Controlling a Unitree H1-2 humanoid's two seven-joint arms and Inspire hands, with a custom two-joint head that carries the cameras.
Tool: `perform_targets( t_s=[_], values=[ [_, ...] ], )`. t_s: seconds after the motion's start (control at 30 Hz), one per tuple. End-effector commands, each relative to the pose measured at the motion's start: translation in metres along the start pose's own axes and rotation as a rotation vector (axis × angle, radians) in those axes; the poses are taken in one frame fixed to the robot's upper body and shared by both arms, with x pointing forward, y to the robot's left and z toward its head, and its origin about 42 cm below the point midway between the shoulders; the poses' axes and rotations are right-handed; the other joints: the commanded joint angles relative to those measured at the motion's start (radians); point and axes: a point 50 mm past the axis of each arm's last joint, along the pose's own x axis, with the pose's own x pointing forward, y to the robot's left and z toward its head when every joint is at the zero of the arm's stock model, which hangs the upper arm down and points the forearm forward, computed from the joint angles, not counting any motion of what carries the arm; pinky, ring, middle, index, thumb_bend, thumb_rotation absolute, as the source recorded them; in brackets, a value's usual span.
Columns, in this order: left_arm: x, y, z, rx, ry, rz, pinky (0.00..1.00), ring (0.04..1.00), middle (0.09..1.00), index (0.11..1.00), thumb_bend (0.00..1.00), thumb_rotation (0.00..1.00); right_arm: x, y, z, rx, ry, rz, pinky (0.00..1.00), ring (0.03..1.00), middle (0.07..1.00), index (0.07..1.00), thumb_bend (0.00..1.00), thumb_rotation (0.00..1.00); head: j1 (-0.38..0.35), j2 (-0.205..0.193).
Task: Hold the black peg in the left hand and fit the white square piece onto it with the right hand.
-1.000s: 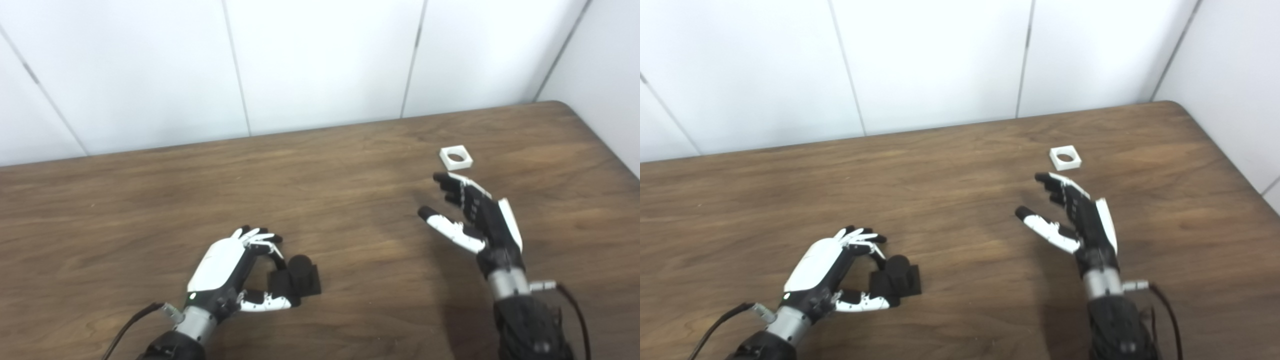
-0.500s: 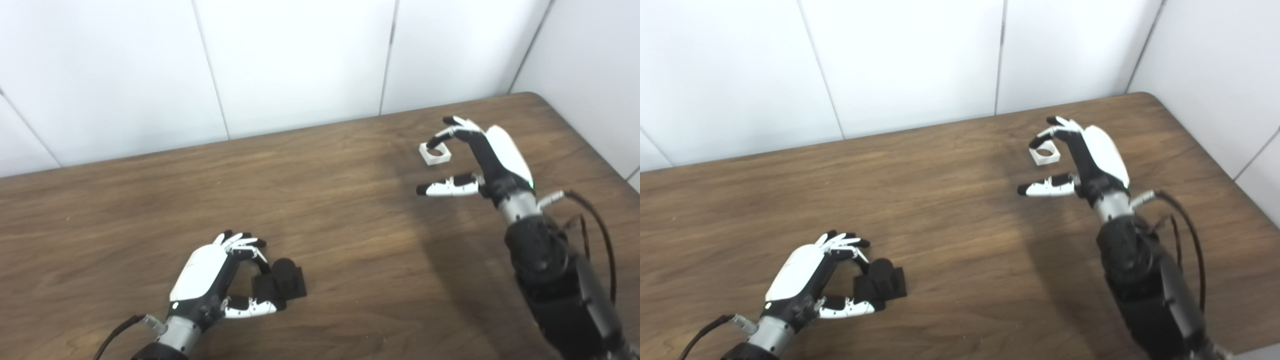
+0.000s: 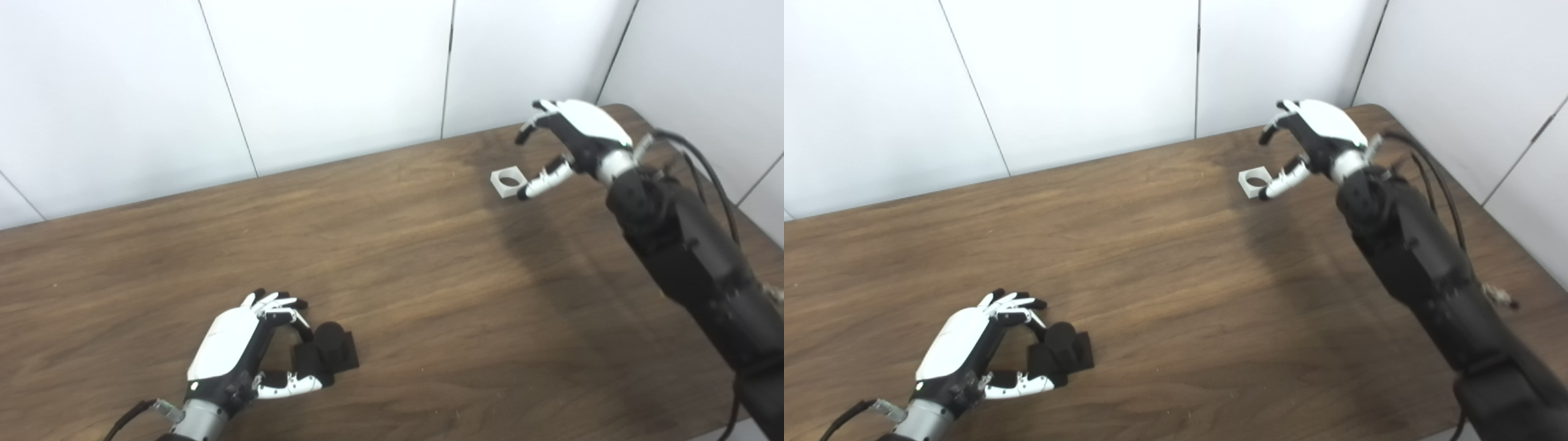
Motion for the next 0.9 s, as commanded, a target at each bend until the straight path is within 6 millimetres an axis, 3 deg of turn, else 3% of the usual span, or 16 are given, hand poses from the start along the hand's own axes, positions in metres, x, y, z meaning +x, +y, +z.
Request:
perform_targets(
  t_s=[0.0, 0.27, 0.87],
  values=[
    [-0.004, -0.004, -0.005, 0.013, 0.023, -0.055, 1.0, 0.877, 0.796, 0.485, 0.52, 0.05, 0.013, -0.032, 0.006, -0.073, -0.023, -0.034, 1.0, 1.0, 0.966, 0.679, 0.88, 0.17, -0.001, 0.001],
    [-0.004, -0.007, -0.005, 0.01, 0.024, -0.059, 1.0, 0.875, 0.797, 0.485, 0.52, 0.05, 0.041, -0.039, 0.02, -0.161, 0.006, 0.04, 1.0, 1.0, 0.965, 0.739, 0.89, 0.17, -0.006, -0.002],
    [-0.006, -0.01, 0.0, 0.001, 0.028, -0.065, 1.0, 0.881, 0.8, 0.485, 0.52, 0.05, 0.059, -0.027, 0.02, -0.269, 0.079, 0.136, 0.97, 1.0, 0.942, 0.693, 0.87, 0.13, 0.009, 0.01]
  ],
)
